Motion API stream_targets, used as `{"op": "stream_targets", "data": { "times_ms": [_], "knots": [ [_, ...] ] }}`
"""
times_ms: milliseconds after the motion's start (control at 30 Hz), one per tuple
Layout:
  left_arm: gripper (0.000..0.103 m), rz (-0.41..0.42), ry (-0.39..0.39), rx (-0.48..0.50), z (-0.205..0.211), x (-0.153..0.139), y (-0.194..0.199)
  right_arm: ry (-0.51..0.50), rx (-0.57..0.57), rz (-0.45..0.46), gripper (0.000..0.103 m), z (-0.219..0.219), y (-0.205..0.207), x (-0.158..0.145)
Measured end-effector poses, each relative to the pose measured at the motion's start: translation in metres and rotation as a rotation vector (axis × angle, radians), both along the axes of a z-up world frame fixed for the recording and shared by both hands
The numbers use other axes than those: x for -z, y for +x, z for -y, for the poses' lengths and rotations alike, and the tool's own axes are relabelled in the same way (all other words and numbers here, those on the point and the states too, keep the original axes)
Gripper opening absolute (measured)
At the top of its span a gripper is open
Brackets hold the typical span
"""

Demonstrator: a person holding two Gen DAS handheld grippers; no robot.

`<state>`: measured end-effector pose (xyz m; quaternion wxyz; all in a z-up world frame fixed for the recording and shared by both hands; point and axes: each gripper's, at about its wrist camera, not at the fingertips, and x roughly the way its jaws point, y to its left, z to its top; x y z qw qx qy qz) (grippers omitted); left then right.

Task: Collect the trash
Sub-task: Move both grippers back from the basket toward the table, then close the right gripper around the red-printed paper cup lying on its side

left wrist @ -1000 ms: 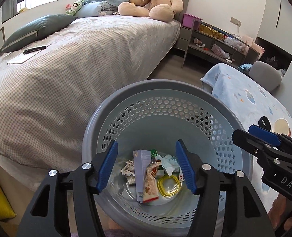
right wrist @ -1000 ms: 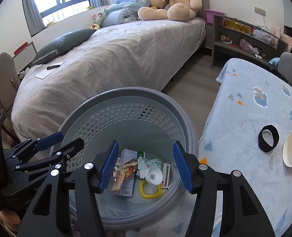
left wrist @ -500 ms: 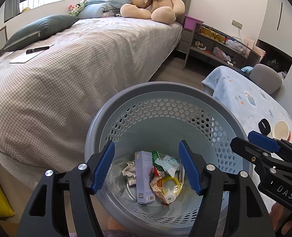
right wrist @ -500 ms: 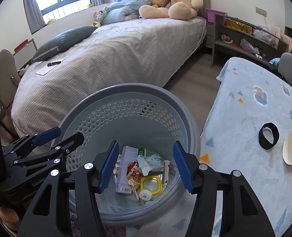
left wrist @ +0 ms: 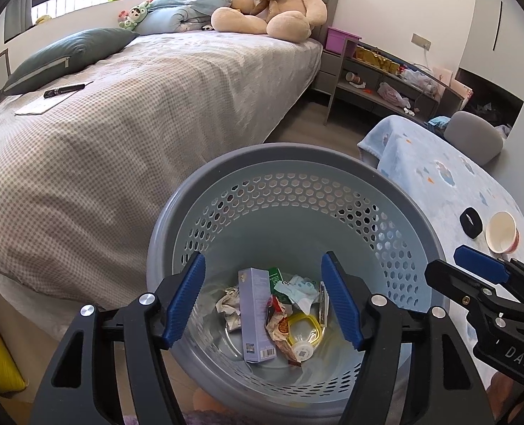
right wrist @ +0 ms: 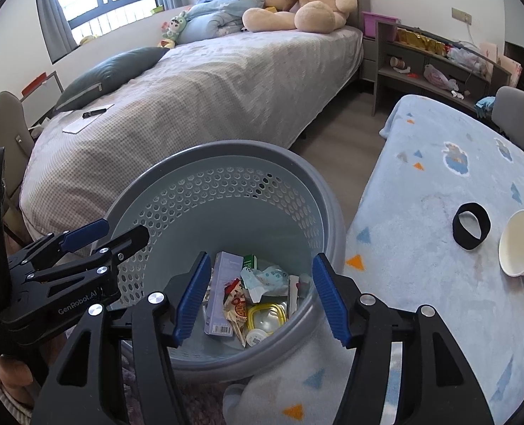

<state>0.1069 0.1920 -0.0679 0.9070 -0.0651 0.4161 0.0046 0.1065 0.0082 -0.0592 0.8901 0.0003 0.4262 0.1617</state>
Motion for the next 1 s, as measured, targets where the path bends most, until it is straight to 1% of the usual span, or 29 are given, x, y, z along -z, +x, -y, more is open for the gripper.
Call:
{"op": "stream_targets", "data": {
  "times_ms": [100, 267, 433, 633, 867, 1000],
  "knots": [
    [0.065, -0.003, -0.002, 0.026, 0.007, 0.0, -0.002, -0.003, 0.024, -0.005, 0.061, 0.012, -0.009, 0.001],
    [0.065, 0.005, 0.021, 0.077, 0.025, -0.002, -0.009, -0.01, 0.086, -0.01, 0.061, 0.045, -0.028, 0.001],
    [0.065, 0.014, 0.047, 0.134, 0.051, -0.007, -0.018, -0.011, 0.178, -0.003, 0.064, 0.093, -0.047, -0.003],
    [0.065, 0.025, 0.034, 0.191, 0.086, -0.014, -0.025, -0.008, 0.289, 0.009, 0.067, 0.156, -0.063, -0.01],
    [0.068, 0.033, 0.021, 0.247, 0.135, -0.021, -0.023, -0.022, 0.386, 0.022, 0.071, 0.219, -0.065, -0.016],
    [0.068, 0.039, 0.022, 0.266, 0.161, -0.024, -0.016, -0.018, 0.408, 0.027, 0.072, 0.246, -0.054, -0.018]
  ]
}}
